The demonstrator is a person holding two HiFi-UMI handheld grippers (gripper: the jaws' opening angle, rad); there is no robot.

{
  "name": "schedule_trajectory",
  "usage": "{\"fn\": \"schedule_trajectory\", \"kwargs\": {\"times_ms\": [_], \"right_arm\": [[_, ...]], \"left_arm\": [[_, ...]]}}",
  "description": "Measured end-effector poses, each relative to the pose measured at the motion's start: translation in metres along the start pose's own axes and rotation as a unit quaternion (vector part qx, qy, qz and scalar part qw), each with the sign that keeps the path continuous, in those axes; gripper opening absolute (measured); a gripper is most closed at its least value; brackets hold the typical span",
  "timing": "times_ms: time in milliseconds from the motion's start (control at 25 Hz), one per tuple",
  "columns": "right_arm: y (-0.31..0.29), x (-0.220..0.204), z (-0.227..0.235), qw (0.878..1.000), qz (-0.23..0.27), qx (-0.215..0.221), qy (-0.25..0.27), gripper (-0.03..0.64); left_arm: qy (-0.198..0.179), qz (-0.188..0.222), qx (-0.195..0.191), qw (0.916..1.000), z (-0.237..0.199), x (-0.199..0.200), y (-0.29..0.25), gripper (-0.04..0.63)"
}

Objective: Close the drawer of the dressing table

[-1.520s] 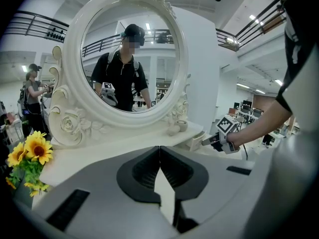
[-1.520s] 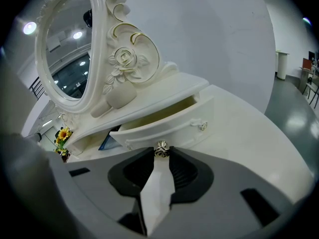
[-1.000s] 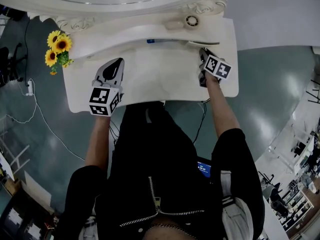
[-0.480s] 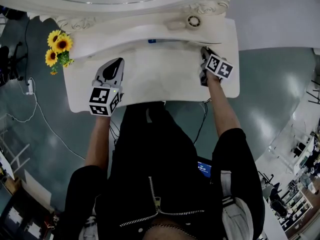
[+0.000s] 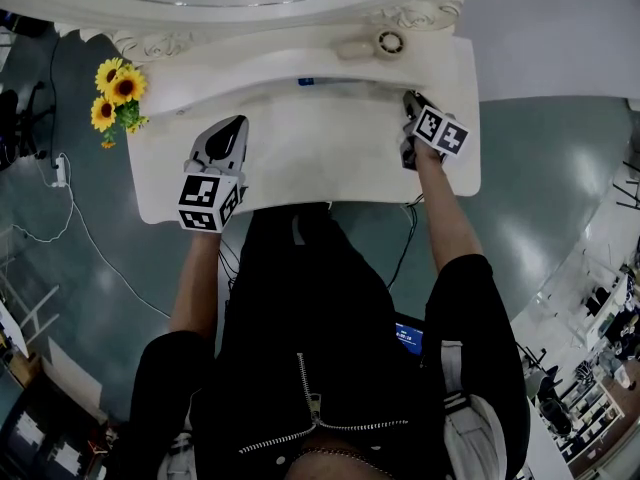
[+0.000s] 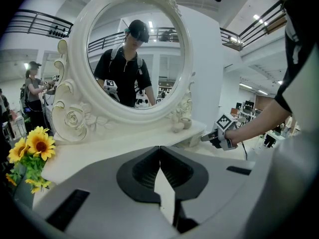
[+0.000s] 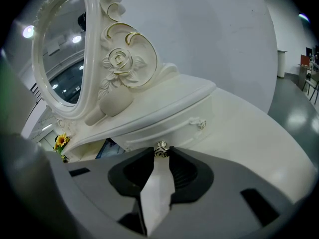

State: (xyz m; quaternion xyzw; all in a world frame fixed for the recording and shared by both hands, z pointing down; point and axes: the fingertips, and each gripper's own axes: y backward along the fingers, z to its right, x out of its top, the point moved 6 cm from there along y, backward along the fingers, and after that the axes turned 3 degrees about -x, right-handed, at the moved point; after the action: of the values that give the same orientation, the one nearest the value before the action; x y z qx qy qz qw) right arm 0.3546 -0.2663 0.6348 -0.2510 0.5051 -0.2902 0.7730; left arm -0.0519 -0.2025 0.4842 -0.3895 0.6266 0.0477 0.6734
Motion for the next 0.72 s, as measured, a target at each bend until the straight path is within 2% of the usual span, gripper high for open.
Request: {"fn": "schedule_trajectory", "kwargs": {"times_ms": [720], "right_arm": [[-0.012, 0.012, -0.002, 1.0, 0.012, -0.005, -0.008, 0.1]], "left_arm": [[0.004, -0.008, 0.006, 0.9999, -0.005, -0.009, 0.01, 0.021]]}}
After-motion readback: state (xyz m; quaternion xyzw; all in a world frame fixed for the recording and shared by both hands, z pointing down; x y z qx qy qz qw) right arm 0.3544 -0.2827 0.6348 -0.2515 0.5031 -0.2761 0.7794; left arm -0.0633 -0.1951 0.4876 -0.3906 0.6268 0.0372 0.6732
